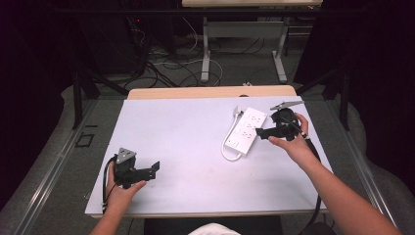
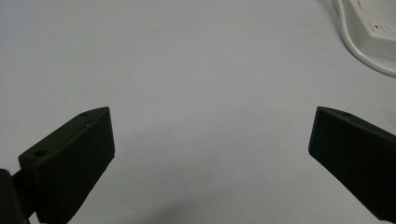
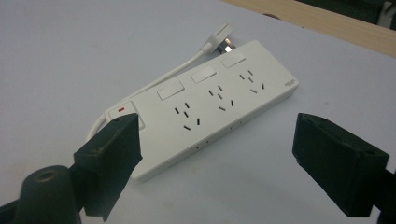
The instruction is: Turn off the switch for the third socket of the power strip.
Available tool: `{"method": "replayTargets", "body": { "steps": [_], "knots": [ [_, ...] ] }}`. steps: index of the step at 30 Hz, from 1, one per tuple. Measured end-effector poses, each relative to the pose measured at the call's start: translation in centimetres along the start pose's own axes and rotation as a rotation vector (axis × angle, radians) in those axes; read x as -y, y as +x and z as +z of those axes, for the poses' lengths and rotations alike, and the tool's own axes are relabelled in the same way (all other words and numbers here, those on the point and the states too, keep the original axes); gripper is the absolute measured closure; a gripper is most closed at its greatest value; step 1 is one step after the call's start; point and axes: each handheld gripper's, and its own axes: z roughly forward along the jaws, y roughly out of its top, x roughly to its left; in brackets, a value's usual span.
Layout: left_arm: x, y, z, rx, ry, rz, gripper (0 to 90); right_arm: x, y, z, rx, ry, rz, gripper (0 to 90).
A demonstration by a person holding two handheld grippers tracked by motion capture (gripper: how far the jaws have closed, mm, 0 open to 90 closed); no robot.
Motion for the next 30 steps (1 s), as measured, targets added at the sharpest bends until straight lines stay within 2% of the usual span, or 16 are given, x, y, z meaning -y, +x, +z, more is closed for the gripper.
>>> {"method": "replayTargets", "body": {
  "steps": [14, 30],
  "knots": [
    [0.0, 0.0, 0.0, -0.001, -0.001, 0.002, 0.5, -2.9, 0.0, 0.0, -0.007, 0.042, -0.071, 15.2],
    [0.0, -0.1, 0.1, 0.003, 0.006, 0.004, 0.5, -5.5, -0.4, 0.9, 0.013, 0.101, -0.096, 20.8]
  ]
}}
